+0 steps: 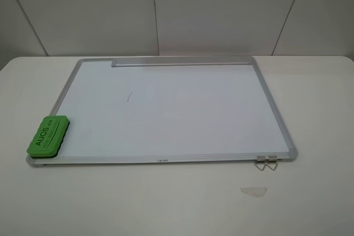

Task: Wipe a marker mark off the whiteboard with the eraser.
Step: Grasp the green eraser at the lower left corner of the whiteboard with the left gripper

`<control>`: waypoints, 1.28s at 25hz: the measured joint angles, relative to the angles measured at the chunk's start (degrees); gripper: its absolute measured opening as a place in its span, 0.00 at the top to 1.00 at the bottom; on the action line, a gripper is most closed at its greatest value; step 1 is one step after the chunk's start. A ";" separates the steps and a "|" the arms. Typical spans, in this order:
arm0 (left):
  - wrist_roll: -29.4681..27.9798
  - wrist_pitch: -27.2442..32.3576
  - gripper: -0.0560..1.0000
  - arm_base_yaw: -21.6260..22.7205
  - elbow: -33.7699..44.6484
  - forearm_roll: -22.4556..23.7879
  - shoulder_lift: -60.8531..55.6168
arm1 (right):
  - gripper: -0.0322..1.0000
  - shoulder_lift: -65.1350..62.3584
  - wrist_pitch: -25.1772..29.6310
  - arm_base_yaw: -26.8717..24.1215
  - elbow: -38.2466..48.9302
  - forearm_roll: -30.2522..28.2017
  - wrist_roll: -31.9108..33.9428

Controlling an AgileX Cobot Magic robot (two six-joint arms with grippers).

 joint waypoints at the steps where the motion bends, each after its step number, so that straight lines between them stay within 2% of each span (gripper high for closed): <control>1: 0.00 0.00 0.33 0.00 0.00 0.00 0.00 | 0.18 0.00 0.00 0.00 0.00 0.00 0.00; 15: -0.33 0.00 0.33 0.00 0.00 0.00 0.00 | 0.18 0.00 0.00 0.00 0.00 0.00 0.00; 21: -8.63 1.34 0.33 0.00 -2.01 0.05 1.04 | 0.18 0.00 0.00 0.00 0.00 0.00 0.00; 27: -10.28 7.76 0.33 0.00 -9.64 0.63 13.13 | 0.18 0.00 0.00 0.00 0.00 0.00 0.00; 32: -10.41 8.02 0.33 0.00 -17.40 2.11 25.49 | 0.18 0.00 0.00 0.00 0.00 0.00 0.00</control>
